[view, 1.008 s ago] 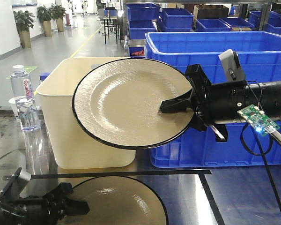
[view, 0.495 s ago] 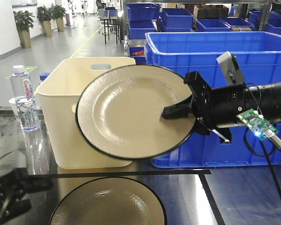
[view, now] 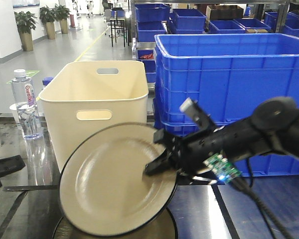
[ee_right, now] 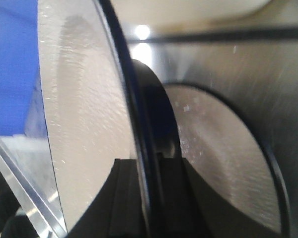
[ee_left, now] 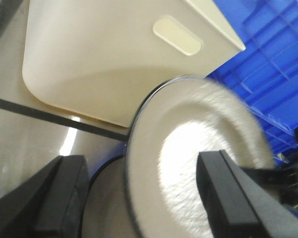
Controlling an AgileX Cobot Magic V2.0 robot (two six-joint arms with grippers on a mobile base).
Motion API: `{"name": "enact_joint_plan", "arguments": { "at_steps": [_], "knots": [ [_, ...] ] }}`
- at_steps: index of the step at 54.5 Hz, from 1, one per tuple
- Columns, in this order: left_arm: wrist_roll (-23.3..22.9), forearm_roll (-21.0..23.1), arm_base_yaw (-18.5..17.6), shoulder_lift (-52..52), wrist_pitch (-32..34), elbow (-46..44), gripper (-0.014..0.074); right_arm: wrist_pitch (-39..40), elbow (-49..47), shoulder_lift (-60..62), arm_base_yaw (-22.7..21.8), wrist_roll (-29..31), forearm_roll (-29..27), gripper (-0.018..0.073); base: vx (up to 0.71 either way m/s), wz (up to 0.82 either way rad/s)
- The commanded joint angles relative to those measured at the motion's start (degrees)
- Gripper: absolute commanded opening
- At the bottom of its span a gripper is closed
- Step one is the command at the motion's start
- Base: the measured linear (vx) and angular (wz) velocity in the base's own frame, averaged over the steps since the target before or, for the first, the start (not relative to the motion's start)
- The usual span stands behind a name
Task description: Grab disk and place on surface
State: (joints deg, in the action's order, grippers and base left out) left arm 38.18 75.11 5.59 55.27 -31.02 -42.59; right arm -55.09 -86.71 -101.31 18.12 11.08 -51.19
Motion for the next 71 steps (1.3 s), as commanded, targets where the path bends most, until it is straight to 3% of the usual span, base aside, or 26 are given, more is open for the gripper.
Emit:
{"name": "enact_joint_plan", "arguments": {
  "at_steps": [1,20,39,48,55,67,71],
  "knots": [
    [0.44,2.62,0.00,-1.09,1.62,-1.83,0.0557,1.78,-2.45,1.62,0.50,0.60,-5.20,-0.0007,0.00,0.00],
    [0.44,2.62,0.00,-0.90,1.49,-1.83,0.0557,-1.83,-2.45,-2.15,1.26,2.66,-2.05,0.0063,0.00,0.00],
    [0.49,2.62,0.00,-0.90,2.67,-1.83,0.0557,-3.08,-2.45,-2.15,1.26,3.87,9.86,0.0323,0.00,0.00],
    [0.49,2.57,0.00,-0.90,2.76,-1.83,0.0557,-5.11,-2.63,-1.62,1.26,6.49,12.98,0.0431,0.00,0.00],
    [0.49,2.52,0.00,-0.90,2.76,-1.83,0.0557,-5.18,-2.63,0.67,1.26,10.31,15.76,0.0454,0.00,0.00],
    [0.55,2.47,0.00,-0.90,2.76,-1.83,0.0557,-3.90,-2.63,7.45,1.20,10.49,28.42,0.0454,0.00,0.00],
    [2.67,1.43,0.00,-0.90,2.76,-1.83,0.0556,-3.60,-2.63,9.90,1.20,10.42,31.47,0.0454,0.00,0.00]
  ]
}}
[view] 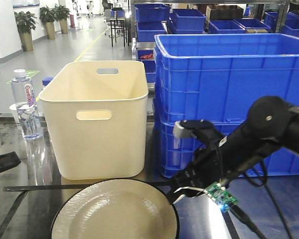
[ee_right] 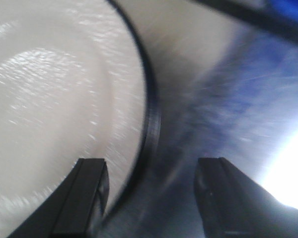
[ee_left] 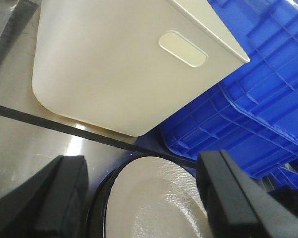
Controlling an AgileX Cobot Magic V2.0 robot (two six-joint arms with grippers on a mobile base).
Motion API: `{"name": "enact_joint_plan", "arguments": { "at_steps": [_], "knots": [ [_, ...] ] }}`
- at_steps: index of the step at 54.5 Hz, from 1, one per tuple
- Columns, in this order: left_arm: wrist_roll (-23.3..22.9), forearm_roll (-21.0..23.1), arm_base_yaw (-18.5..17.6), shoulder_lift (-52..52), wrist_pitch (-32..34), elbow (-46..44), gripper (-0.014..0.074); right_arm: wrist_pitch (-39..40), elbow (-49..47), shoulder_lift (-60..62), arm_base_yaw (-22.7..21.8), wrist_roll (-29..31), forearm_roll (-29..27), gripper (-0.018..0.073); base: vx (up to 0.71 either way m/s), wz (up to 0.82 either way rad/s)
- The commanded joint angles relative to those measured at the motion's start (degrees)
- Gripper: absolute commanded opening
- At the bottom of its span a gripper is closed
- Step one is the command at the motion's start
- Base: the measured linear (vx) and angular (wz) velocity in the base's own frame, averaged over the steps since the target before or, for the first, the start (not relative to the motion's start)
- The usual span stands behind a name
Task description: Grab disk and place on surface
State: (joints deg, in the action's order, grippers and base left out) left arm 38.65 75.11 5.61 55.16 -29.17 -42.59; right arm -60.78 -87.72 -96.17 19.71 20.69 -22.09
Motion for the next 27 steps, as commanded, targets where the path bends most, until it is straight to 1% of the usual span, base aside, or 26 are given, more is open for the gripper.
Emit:
{"name": "enact_joint_plan", "arguments": {
  "at_steps": [1,6,11,16,22,27],
  "knots": [
    [3.00,1.09,-0.02,-0.78,0.91,-1.83,0.0554,2.20,-1.62,5.19,-0.39,0.81,2.73,0.0454,0.00,0.00],
    [8.76,-1.78,-0.02,-0.78,0.95,-1.83,0.0519,2.80,-1.62,7.84,-0.39,0.81,3.36,0.0453,0.00,0.00],
    [11.65,-4.06,-0.02,-0.86,0.19,-1.83,0.0447,2.82,-1.62,9.85,-0.39,0.81,3.14,0.0450,0.00,0.00],
    [12.01,-6.74,-0.02,-2.33,-0.86,-1.83,0.0342,2.82,-1.62,11.39,-0.35,0.87,2.76,0.0449,0.00,0.00],
    [12.01,-10.28,-0.02,-4.75,-0.22,-1.83,0.0190,2.82,-1.62,12.30,-0.35,0.87,2.49,0.0449,0.00,0.00],
    [12.01,-10.46,-0.02,-7.04,1.17,-1.83,0.0076,2.82,-1.62,12.31,-0.35,0.87,2.37,0.0449,0.00,0.00]
  ]
}}
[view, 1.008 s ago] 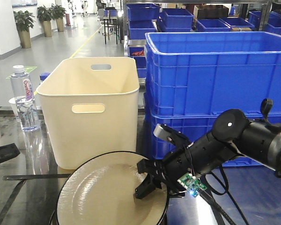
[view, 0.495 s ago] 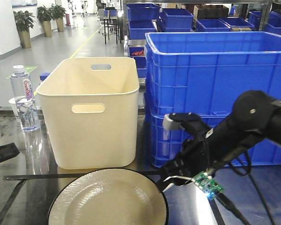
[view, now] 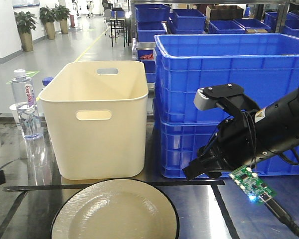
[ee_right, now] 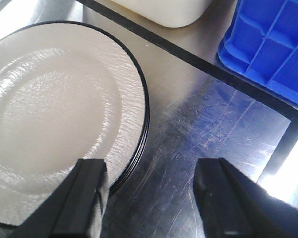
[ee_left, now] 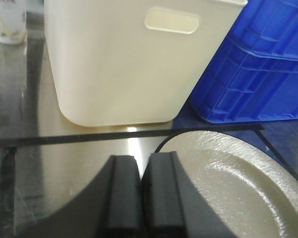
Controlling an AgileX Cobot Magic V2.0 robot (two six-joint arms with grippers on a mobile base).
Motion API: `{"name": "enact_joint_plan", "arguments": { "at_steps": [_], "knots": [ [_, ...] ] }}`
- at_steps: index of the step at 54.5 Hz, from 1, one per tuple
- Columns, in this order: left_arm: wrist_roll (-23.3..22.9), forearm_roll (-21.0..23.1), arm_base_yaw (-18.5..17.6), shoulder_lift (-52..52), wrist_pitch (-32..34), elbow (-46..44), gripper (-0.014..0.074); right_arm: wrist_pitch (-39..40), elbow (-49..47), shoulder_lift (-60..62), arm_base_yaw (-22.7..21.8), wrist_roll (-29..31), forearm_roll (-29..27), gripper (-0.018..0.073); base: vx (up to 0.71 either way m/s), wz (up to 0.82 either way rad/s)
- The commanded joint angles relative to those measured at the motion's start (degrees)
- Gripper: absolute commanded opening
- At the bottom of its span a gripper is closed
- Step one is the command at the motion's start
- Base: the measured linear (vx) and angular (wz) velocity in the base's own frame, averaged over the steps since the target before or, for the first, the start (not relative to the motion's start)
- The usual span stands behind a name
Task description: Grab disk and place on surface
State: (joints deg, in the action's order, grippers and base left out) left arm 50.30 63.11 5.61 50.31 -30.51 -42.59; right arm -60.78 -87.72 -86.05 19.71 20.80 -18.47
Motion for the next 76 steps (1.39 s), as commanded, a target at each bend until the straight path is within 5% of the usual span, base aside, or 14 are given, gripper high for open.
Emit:
{"name": "enact_joint_plan", "arguments": {
  "at_steps": [1,6,50,56,67,76],
  "knots": [
    [0.36,1.54,-0.02,-2.68,2.51,-1.83,0.0055,2.82,-1.62,2.18,-0.35,0.75,-1.25,0.0449,0.00,0.00],
    [0.24,1.59,-0.02,-4.22,2.08,-1.83,-0.0011,2.82,-1.62,2.18,-0.35,0.92,-1.30,0.0449,0.00,0.00],
    [-0.34,-0.50,-0.02,-5.46,3.21,-1.76,-0.0009,2.82,-1.62,2.18,-0.35,0.92,-1.30,0.0449,0.00,0.00],
    [-10.11,-11.37,-0.02,-9.56,5.31,-1.39,-0.0008,2.82,-1.62,2.18,-0.35,0.92,-1.30,0.0449,0.00,0.00],
    [-39.33,-38.67,-0.07,-21.29,12.16,6.95,-0.0008,2.82,-1.62,2.18,-0.35,0.92,-1.30,0.0449,0.00,0.00],
    [-48.31,-52.32,-0.07,-32.53,24.67,20.61,-0.0008,2.82,-1.62,2.18,-0.35,0.92,-1.30,0.0449,0.00,0.00]
  ]
}}
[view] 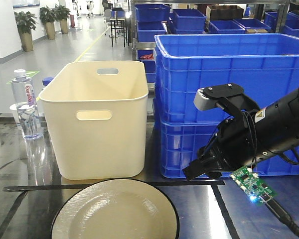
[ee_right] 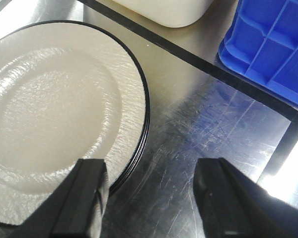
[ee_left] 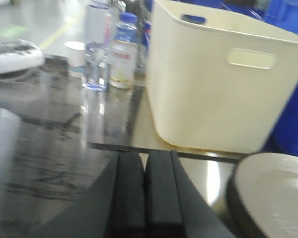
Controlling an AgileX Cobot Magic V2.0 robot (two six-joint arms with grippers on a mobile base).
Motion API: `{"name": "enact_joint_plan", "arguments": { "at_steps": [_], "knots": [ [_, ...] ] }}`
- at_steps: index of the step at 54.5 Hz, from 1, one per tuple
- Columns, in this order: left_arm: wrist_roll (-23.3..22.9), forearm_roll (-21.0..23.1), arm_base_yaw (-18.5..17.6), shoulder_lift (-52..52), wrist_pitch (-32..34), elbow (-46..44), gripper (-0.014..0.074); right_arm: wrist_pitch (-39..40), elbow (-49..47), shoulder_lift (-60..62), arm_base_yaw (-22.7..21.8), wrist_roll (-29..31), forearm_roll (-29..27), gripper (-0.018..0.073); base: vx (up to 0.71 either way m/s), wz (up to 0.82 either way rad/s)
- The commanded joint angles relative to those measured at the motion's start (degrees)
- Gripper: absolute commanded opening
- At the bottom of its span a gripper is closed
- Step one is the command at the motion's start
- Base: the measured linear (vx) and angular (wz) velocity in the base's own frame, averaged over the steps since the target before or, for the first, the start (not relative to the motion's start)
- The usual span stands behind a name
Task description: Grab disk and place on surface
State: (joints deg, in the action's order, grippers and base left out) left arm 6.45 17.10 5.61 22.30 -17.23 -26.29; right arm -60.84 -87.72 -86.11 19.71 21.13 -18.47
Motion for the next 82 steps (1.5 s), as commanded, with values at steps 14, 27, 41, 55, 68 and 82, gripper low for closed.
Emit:
{"name": "enact_joint_plan", "arguments": {
  "at_steps": [14,27,41,55,68,82],
  "knots": [
    [-3.05,-11.36,-0.02,-24.23,19.09,21.71,-0.0008,2.87,-1.62,2.25,-0.35,0.59,-1.30,0.0449,0.00,0.00],
    [-10.37,-11.50,0.05,-23.20,18.51,26.96,-0.0008,2.48,-1.62,2.25,-0.35,0.60,-1.50,0.0449,0.00,0.00],
    [-10.37,-11.43,-0.02,-23.20,18.46,26.90,-0.0008,2.43,-1.62,2.25,-0.35,0.65,-1.49,0.0449,0.00,0.00],
    [-10.37,-11.43,-0.02,-23.20,18.46,26.90,-0.0008,2.43,-1.62,2.25,-0.35,0.65,-1.49,0.0449,0.00,0.00],
    [-10.37,-11.43,-0.02,-23.20,18.46,26.90,-0.0008,2.43,-1.62,2.25,-0.35,0.64,-1.32,0.0449,0.00,0.00],
    [-10.37,-11.43,-0.02,-23.20,18.46,26.90,-0.0008,2.85,-1.62,2.25,-0.35,0.64,-0.27,0.0407,0.00,0.00]
  ]
}}
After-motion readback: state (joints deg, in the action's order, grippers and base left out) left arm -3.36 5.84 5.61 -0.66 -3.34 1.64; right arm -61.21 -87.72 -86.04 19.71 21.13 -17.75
